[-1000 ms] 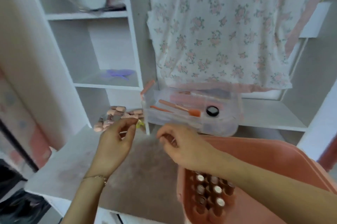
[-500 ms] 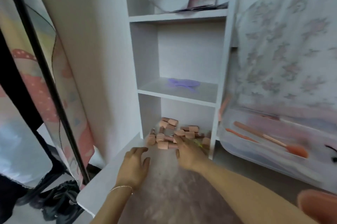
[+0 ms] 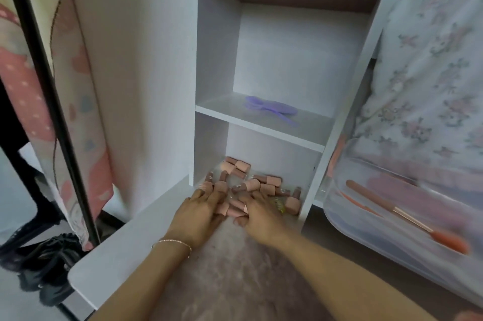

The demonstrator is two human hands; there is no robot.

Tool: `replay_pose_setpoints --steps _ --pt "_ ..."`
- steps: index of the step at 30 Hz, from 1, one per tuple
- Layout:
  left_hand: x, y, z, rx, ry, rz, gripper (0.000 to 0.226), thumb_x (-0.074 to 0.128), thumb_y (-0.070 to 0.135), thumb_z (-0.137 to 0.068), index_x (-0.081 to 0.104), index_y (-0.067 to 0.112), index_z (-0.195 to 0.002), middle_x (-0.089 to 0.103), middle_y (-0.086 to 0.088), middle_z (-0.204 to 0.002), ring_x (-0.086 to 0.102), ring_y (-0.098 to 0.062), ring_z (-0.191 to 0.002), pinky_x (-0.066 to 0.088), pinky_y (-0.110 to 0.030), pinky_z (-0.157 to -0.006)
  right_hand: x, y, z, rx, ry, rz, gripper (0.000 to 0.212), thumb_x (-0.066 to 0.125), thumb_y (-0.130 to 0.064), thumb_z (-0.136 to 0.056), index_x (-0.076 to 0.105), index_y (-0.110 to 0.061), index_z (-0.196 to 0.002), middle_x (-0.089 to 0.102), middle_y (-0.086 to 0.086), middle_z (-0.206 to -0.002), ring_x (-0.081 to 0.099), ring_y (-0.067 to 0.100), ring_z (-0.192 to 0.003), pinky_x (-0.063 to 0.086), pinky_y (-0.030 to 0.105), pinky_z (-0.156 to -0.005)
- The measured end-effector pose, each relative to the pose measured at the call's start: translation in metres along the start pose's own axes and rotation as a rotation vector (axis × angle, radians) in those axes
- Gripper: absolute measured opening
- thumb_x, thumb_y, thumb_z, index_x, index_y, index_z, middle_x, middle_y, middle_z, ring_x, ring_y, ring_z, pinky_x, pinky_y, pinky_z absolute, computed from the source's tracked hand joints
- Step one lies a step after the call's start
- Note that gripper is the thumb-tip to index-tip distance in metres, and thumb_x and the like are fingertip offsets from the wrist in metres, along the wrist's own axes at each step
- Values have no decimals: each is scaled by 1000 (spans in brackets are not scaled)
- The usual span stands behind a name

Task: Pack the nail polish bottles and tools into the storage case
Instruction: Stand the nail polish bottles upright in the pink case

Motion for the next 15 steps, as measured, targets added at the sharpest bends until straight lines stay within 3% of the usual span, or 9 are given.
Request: replay_pose_setpoints --steps 5,8,9,12,15 --pt "-14 3 21 15 -81 140 52 55 28 -90 36 21 -138 44 -1 -131 47 -21 -115 42 -29 -87 -13 -11 15 58 -46 -267 56 69 -28 -79 46 -19 -129 49 -1 -135 44 18 -124 38 32 -101" --pt "-27 8 44 -56 4 298 40 59 27 -89 49 14 -126 43 -2 -114 52 -18 -95 40 -21 -81 -24 -26 25 63 -69 -396 50 66 -30 -81 43 -20 -125 49 -7 -135 45 14 -123 36 36 -101" --pt "-33 11 52 -111 64 385 34 62 25 -87 54 13 -117 45 0 -105 52 -15 -87 38 -17 -76 -29 -32 30 66 -67 -441 48 64 -30 -83 42 -18 -124 50 -9 -131 46 12 -119 37 30 -97" --pt "-54 21 79 -365 268 682 21 72 19 -79 55 17 -91 53 2 -84 49 -11 -69 36 -10 -61 -47 -54 54 24 -47 -589 34 57 -26 -89 46 -20 -121 51 -12 -97 49 4 -87 35 13 -63" --pt "-74 40 103 -507 406 955 24 70 14 -80 47 16 -85 59 -7 -71 51 -15 -57 41 -25 -58 -70 -70 84 -43 -4 -702 9 49 -23 -92 51 -30 -97 51 -7 -76 49 5 -66 42 20 -63"
Point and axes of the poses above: each hand's wrist, its own z-axis away from the middle knuckle, its own x-axis out of the palm, y = z × x, the point moved 2 cm from there along -z, towards the middle knuckle
